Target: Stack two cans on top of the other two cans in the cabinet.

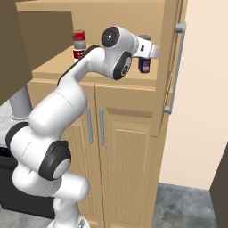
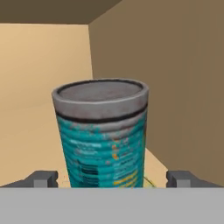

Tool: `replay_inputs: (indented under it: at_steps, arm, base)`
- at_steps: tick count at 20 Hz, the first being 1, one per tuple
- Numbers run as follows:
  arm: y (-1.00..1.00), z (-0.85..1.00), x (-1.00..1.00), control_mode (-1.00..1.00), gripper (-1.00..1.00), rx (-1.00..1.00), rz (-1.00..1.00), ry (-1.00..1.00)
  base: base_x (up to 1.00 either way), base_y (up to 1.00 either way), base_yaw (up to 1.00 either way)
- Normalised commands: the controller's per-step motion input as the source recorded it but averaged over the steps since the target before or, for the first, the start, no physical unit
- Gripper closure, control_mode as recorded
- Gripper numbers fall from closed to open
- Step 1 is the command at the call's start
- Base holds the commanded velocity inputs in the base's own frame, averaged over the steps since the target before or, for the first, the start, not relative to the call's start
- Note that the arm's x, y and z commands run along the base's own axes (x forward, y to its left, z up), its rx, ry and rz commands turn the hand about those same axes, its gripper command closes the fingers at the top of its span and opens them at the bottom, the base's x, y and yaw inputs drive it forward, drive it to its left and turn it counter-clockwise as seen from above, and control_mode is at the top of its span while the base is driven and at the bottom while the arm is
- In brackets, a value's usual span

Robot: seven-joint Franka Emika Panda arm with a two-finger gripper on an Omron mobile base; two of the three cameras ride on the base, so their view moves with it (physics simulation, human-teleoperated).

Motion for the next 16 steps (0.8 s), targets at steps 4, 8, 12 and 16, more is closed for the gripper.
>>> replay_inputs:
  at_steps: [4, 8, 12, 16]
  arm:
    - [0.24, -0.04, -0.14, -1.0, -1.0, 0.0, 0.0, 0.0]
    - [0.25, -0.06, -0.18, -1.0, -1.0, 0.0, 0.0, 0.0]
    - [0.19, -0.08, -0.39, -1.0, -1.0, 0.0, -0.01, 0.0]
    - [0.22, -0.06, -0.48, -1.0, -1.0, 0.0, -0.03, 0.0]
  base:
    - [0.0, 0.0, 0.0]
    - [0.0, 0.0, 0.0]
    - [0.0, 0.0, 0.0]
    - [0.0, 0.0, 0.0]
